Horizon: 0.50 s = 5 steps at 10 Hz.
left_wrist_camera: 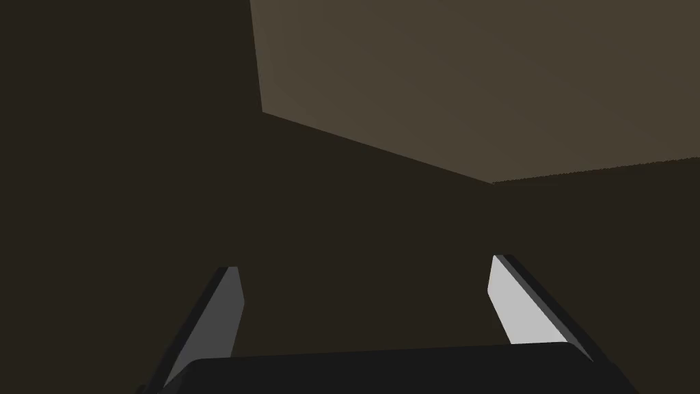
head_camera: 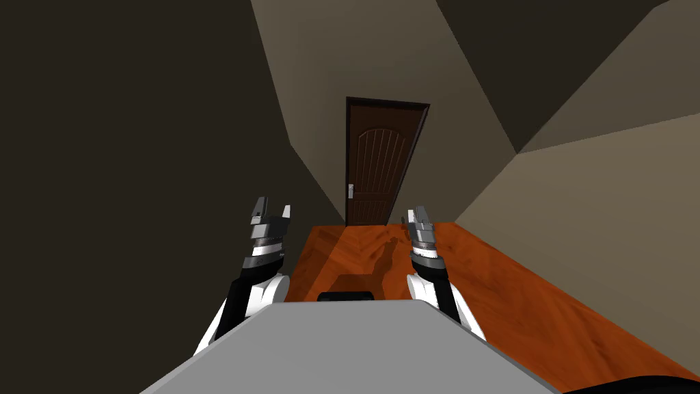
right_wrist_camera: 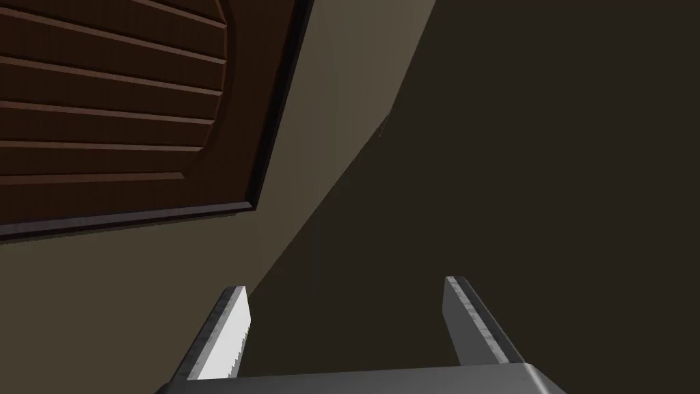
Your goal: Pull the door open
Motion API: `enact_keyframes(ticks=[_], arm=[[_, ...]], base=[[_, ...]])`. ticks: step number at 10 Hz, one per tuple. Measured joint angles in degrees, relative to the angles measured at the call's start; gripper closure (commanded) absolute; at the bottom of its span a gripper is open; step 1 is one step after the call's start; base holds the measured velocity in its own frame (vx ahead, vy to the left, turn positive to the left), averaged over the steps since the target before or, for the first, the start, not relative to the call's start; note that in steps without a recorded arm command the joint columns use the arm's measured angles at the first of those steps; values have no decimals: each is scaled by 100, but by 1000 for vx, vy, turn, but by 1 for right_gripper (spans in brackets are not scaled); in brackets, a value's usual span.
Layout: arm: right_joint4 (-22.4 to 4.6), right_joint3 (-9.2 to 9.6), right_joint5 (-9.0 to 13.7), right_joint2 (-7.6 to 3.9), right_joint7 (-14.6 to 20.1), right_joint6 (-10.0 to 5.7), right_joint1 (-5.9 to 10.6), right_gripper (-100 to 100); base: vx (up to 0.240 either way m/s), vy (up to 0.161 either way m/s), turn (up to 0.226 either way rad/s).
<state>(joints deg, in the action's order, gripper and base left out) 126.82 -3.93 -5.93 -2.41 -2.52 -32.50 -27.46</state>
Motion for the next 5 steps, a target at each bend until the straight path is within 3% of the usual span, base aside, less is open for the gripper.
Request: enact_keyframes(ticks=[5], arm=[[-260,27,214,-109,543,76,53,-100]], base=[[141,26,30]])
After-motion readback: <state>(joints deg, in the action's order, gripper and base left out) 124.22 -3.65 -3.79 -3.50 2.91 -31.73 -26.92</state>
